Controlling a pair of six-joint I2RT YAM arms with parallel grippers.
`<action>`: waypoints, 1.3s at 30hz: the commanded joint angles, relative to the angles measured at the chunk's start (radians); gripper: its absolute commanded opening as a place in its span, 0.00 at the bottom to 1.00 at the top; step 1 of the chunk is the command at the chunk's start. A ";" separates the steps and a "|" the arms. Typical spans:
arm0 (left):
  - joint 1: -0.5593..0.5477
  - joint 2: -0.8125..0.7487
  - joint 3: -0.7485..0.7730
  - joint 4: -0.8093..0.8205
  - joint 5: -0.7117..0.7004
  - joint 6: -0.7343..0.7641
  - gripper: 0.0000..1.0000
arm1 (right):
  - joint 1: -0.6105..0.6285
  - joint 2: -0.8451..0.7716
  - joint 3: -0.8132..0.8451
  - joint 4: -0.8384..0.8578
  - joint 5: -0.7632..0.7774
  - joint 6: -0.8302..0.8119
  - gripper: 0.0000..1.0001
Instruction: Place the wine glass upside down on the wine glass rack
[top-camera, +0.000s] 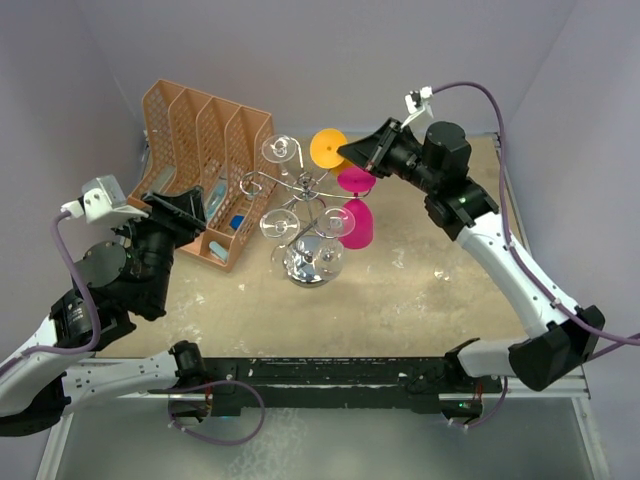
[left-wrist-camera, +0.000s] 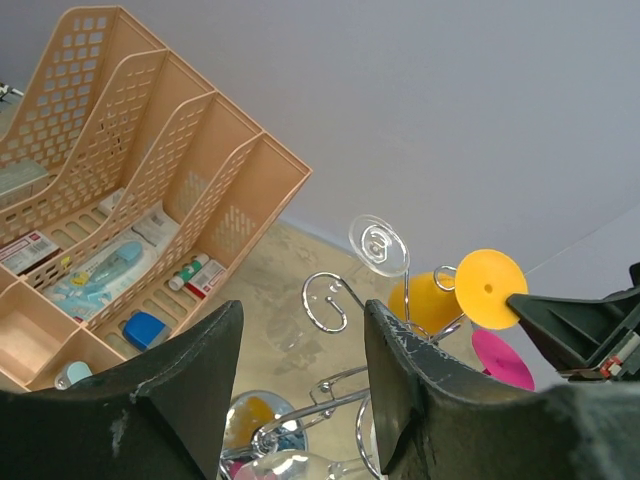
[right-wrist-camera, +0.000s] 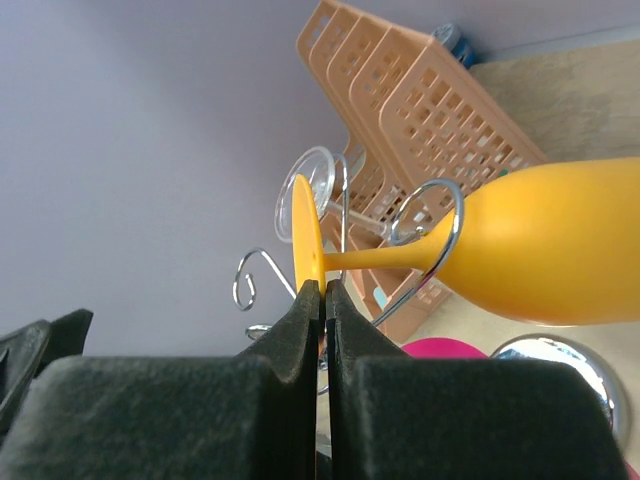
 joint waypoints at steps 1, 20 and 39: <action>-0.003 -0.010 0.015 -0.003 -0.005 -0.019 0.49 | -0.002 -0.050 0.016 0.022 0.138 0.008 0.00; -0.003 -0.011 0.015 -0.012 -0.013 -0.020 0.49 | -0.002 0.080 0.119 0.046 0.100 -0.073 0.04; -0.003 -0.019 0.002 -0.020 -0.032 -0.014 0.49 | -0.002 0.057 0.145 0.003 0.134 -0.113 0.51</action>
